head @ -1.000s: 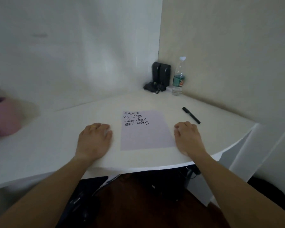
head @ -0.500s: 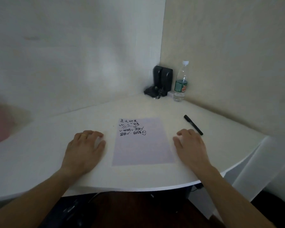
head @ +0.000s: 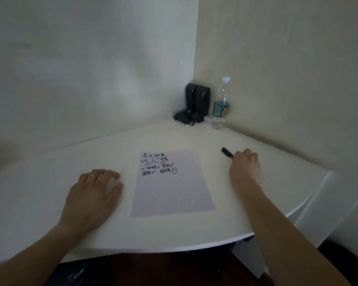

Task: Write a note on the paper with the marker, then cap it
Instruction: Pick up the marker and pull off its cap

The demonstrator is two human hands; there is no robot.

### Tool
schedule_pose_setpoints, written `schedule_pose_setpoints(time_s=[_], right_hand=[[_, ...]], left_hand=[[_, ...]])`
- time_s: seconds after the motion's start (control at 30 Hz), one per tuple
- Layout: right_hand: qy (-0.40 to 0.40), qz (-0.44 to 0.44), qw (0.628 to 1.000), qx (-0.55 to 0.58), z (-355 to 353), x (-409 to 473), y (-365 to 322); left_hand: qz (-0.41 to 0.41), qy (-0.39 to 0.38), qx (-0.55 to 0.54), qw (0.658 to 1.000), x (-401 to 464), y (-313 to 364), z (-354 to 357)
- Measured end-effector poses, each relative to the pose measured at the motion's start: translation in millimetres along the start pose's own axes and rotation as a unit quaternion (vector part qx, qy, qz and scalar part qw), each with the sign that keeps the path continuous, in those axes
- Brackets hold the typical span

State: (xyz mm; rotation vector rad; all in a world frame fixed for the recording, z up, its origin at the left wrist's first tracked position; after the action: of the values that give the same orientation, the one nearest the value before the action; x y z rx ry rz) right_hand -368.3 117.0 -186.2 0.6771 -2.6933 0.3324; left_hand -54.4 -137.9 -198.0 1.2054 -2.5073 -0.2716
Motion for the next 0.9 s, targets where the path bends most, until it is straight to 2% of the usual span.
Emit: schedule_pose_setpoints(time_s=[0.1,0.17,0.23,0.33,0.4,0.47,0.53,0.6,0.67,0.7,0.77,0.9], right_hand=[[0.048,0.002,0.996,0.076,-7,-3,1],[0.090,-0.001,0.969,0.231,-18,-12,-6],[0.117,0.012,0.899,0.421,-34,-26,-20],[0.034,0.032,0.748,0.662,-39,-42,-60],[-0.042,0.054,0.656,0.751,-29,-44,-89],[-0.086,0.078,0.598,0.793,-19,-39,-111],[-0.103,0.082,0.590,0.796,-12,-29,-126],[-0.103,0.069,0.617,0.777,-9,-16,-138],[-0.096,0.050,0.638,0.763,-8,-1,-151],[-0.091,0.042,0.638,0.763,-8,5,-158],[-0.086,0.030,0.627,0.774,-7,12,-168],[-0.092,0.021,0.594,0.799,0,7,-174]], left_hand=[[0.000,-0.002,0.001,1.000,0,0,-1],[0.004,-0.004,0.002,1.000,-2,2,-4],[0.011,-0.007,0.006,1.000,-3,4,-6],[0.002,-0.017,0.013,1.000,0,5,-6],[-0.009,-0.022,-0.015,1.000,9,8,-6],[0.001,-0.028,-0.083,0.996,22,20,-7],[0.021,-0.028,-0.187,0.982,38,33,-9],[0.028,-0.048,-0.316,0.947,55,46,-12],[0.034,-0.105,-0.421,0.900,71,59,-11],[0.051,-0.125,-0.444,0.886,78,65,-10],[0.094,-0.120,-0.447,0.881,88,71,-8],[0.124,-0.046,-0.469,0.873,92,62,-2]])
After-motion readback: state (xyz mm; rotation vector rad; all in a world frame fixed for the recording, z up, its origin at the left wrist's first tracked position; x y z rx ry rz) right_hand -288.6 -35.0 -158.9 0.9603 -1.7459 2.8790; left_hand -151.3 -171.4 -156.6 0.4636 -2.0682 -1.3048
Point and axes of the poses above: each hand's wrist, its own x-axis towards the middle knuckle, its own z-axis out of the palm, y = z × x, the point moved 7 cm from there along x, towards the middle knuckle, and after that the axes turned 8 degrees about -z, right-handed, at the moved point
